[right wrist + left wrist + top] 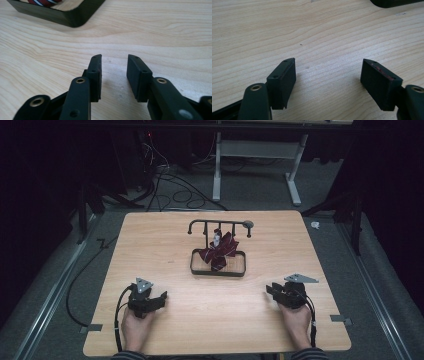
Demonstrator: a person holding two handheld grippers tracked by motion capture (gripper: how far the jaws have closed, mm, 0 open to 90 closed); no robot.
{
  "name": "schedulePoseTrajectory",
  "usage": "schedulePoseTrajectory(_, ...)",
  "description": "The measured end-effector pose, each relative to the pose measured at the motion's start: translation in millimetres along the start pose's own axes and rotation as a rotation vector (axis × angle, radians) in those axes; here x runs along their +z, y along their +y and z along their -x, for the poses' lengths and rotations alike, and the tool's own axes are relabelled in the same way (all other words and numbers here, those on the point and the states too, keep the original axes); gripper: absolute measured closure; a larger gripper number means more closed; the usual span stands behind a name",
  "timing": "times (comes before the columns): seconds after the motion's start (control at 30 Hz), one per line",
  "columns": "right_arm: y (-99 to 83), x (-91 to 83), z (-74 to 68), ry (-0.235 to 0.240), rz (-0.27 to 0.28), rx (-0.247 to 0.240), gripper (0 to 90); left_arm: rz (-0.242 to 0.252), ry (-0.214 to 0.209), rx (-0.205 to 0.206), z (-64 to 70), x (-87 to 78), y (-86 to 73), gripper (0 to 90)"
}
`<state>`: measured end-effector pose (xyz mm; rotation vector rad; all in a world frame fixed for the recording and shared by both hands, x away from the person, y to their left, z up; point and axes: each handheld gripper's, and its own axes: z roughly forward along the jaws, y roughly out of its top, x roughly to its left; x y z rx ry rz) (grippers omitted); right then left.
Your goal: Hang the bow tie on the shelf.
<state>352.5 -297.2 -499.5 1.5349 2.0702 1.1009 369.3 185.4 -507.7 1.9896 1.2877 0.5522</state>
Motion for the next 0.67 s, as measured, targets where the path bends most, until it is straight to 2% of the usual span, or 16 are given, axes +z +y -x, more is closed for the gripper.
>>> schedulePoseTrajectory(0.13, -1.5, 1.7, 0.1, -0.021, -0.01, -0.005, 64.3, 0.0, 0.0, 0.0, 0.0, 0.0, 0.0, 29.0)
schedulePoseTrajectory(0.17, -1.3, 1.9, -0.8, -0.043, -0.009, -0.023, 62.9, 0.0, 0.001, 0.0, 0.0, 0.0, 0.0, 29.0)
schedulePoseTrajectory(0.3, -1.2, 2.1, -2.0, -0.064, -0.015, -0.043, 60.1, 0.0, 0.0, 0.0, 0.0, 0.0, 0.0, 29.0)
schedulePoseTrajectory(0.37, -0.8, 3.5, -5.7, -0.09, -0.02, -0.083, 57.4, 0.0, 0.0, 0.0, 0.0, 0.0, 0.0, 29.0)
schedulePoseTrajectory(0.4, -0.8, 3.5, -5.7, -0.09, -0.02, -0.083, 57.4, 0.0, 0.0, 0.0, 0.0, 0.0, 0.0, 29.0)
schedulePoseTrajectory(0.47, -1.1, 5.2, -12.0, -0.128, -0.03, -0.133, 55.8, 0.0, 0.0, 0.0, 0.0, -0.1, -0.1, 29.0)
schedulePoseTrajectory(0.67, -1.2, 5.7, -13.2, -0.13, -0.03, -0.137, 54.8, 0.001, -0.001, 0.0, 0.0, -0.2, -0.2, 29.0)
